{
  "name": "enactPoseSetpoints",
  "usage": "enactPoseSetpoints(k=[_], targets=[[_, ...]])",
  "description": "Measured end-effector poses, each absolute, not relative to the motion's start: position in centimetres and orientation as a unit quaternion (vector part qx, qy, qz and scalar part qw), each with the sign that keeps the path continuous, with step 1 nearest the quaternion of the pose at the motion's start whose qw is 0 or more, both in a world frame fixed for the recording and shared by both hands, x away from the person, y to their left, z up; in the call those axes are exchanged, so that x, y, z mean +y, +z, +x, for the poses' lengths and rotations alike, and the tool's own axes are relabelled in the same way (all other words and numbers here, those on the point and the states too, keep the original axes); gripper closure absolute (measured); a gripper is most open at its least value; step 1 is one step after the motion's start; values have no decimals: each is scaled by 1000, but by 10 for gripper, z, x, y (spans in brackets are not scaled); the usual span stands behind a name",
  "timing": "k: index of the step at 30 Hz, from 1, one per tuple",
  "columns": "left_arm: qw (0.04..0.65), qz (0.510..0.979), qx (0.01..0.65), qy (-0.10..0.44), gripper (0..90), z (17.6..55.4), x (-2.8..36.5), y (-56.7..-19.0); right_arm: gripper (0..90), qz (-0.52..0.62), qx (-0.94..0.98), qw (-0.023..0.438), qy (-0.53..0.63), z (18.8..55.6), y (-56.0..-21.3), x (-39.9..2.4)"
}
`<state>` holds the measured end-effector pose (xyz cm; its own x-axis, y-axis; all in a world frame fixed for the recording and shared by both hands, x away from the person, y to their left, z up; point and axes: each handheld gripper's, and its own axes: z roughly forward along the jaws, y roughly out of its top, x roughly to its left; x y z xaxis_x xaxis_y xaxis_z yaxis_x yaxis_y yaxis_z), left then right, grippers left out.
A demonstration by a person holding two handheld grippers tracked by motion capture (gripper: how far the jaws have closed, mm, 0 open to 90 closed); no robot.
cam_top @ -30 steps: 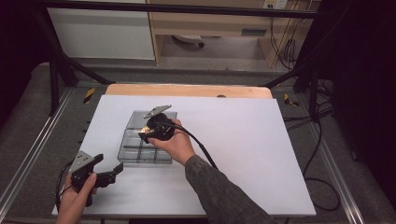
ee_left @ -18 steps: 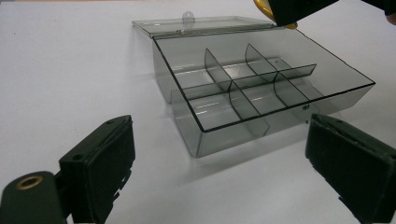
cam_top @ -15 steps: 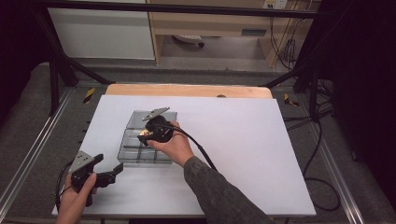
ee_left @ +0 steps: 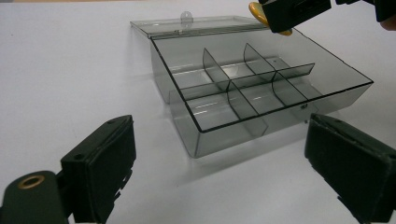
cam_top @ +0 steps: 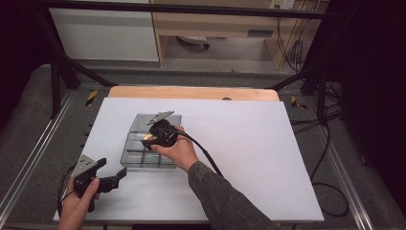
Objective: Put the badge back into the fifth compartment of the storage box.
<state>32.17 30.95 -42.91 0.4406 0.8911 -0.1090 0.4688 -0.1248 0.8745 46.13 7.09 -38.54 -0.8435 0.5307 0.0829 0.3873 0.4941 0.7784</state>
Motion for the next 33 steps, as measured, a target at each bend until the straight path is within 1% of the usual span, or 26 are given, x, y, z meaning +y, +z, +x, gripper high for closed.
enactPoseSetpoints(k=[33], targets=[[457, 718, 473, 228, 89, 322, 308, -429, 470, 270, 864, 60, 420, 459, -394, 76]])
